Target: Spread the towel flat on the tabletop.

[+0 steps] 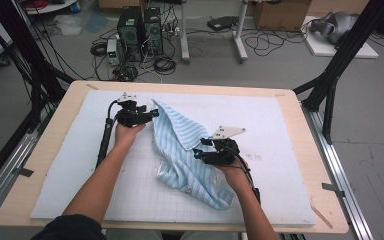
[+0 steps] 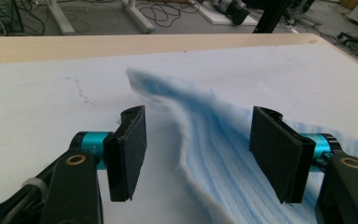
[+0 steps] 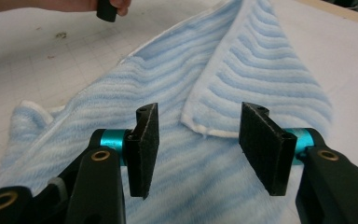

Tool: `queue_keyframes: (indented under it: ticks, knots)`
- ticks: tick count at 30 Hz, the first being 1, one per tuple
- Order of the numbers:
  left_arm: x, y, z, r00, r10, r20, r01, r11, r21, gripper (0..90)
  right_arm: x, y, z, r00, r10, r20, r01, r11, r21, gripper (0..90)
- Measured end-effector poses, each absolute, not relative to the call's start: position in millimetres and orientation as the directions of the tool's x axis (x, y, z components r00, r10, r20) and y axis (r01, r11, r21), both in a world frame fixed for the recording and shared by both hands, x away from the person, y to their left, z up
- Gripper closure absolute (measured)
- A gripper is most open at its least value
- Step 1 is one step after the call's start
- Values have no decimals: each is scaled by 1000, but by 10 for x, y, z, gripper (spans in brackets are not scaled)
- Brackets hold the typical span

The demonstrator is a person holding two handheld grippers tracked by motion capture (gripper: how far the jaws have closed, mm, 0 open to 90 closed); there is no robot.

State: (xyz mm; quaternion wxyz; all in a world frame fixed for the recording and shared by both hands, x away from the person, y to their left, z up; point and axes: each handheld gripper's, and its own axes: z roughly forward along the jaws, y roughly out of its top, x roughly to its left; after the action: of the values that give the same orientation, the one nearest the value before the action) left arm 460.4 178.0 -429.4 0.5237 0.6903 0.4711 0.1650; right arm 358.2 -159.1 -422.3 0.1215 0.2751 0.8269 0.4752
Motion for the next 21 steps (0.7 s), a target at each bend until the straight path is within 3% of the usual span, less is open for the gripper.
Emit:
queue_keyframes:
  ticks: [16, 21]
  knots:
    - [4211, 2017, -4350, 549, 796, -255, 478, -49, 877, 368, 3830, -1193, -4361, -853, 522, -14, 309, 525, 793, 526]
    - [4123, 2028, -4322, 568, 786, -244, 461, -58, 886, 375, 3899, -1078, -4428, -826, 555, -98, 313, 597, 739, 639]
